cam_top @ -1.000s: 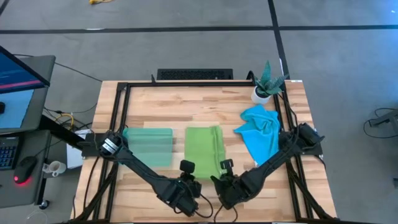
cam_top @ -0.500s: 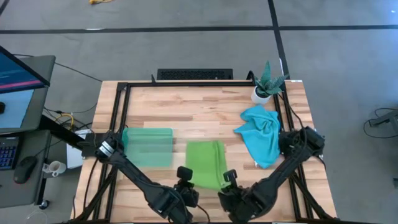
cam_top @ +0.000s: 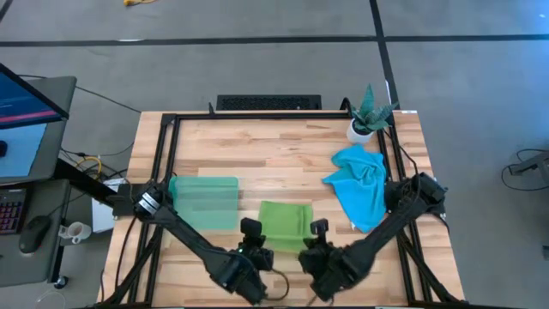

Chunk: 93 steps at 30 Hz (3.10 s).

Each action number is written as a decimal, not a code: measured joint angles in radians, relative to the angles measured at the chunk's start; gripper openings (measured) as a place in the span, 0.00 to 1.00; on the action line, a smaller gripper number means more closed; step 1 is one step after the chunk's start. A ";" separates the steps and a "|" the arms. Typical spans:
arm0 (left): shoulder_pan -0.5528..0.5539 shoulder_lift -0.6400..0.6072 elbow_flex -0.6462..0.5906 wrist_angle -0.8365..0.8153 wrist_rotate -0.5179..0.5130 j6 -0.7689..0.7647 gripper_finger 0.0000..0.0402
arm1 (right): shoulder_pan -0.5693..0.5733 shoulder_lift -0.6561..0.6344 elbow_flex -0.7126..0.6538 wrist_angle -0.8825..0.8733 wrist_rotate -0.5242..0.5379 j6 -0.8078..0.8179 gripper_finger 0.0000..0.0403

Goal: Roll microfiber towels into tight, uniform cylinder then place into a basket
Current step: Fold the green towel

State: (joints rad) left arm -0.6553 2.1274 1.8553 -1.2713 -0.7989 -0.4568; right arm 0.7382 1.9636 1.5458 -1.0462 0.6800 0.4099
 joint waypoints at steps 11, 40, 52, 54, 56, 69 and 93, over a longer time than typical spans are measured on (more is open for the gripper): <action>0.114 0.000 -0.077 0.007 0.050 -0.038 0.00 | -0.121 0.000 -0.147 0.091 -0.009 0.029 0.01; 0.215 0.001 -0.147 0.160 0.191 0.072 0.03 | -0.218 0.000 -0.271 0.228 -0.062 0.035 0.01; 0.222 0.001 -0.147 0.157 0.191 0.060 0.21 | -0.235 0.000 -0.272 0.237 -0.085 0.035 0.01; 0.222 0.001 -0.147 0.157 0.197 0.060 0.23 | -0.238 0.000 -0.272 0.237 -0.085 0.035 0.01; 0.221 0.001 -0.147 0.157 0.222 0.060 0.24 | -0.242 0.000 -0.272 0.239 -0.085 0.035 0.02; 0.218 0.001 -0.147 0.190 0.302 0.048 0.25 | -0.248 0.000 -0.271 0.247 -0.101 0.035 0.23; 0.179 0.000 -0.233 0.254 0.315 0.040 0.25 | -0.076 -0.162 -0.319 -0.162 -0.050 0.333 0.28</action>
State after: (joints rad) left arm -0.4759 2.1277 1.6224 -1.0177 -0.4835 -0.4165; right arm 0.6627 1.8015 1.2270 -1.2086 0.6300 0.7432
